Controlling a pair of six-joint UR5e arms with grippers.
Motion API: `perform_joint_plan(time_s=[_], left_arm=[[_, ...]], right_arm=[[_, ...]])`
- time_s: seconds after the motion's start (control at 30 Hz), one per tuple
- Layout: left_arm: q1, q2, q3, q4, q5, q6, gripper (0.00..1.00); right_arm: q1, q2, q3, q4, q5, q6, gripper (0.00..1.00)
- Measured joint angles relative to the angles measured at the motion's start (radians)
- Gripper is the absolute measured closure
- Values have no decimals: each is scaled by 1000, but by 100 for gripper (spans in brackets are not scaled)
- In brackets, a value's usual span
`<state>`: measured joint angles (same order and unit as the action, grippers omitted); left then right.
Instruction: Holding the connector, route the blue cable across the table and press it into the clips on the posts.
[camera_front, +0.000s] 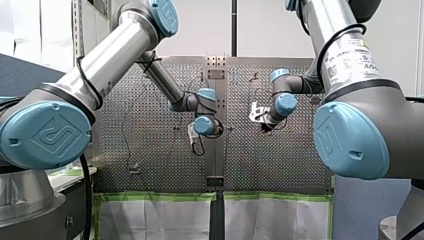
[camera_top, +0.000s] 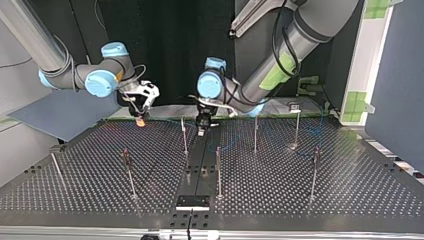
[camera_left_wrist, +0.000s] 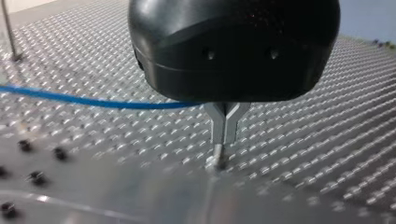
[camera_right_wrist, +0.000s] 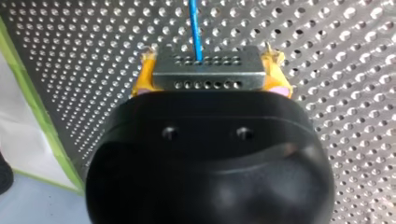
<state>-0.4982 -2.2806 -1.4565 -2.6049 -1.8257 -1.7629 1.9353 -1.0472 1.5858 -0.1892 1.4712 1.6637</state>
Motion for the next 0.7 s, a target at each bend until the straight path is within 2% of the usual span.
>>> perform_joint_plan(time_s=[0.17,0.5,0.57,0.7], left_arm=[[16,0,29,-10,17,0,100],[22,0,35,-38,20,9,100],[20,0,35,-49,15,17,89],[18,1,35,-67,2,29,87]], right_arm=[[-11,1,-13,-4,-2,0,100],[-28,7,-38,-5,-6,-6,100],[-30,12,-45,-6,-12,-9,100],[-32,40,-72,-5,-37,-18,100]])
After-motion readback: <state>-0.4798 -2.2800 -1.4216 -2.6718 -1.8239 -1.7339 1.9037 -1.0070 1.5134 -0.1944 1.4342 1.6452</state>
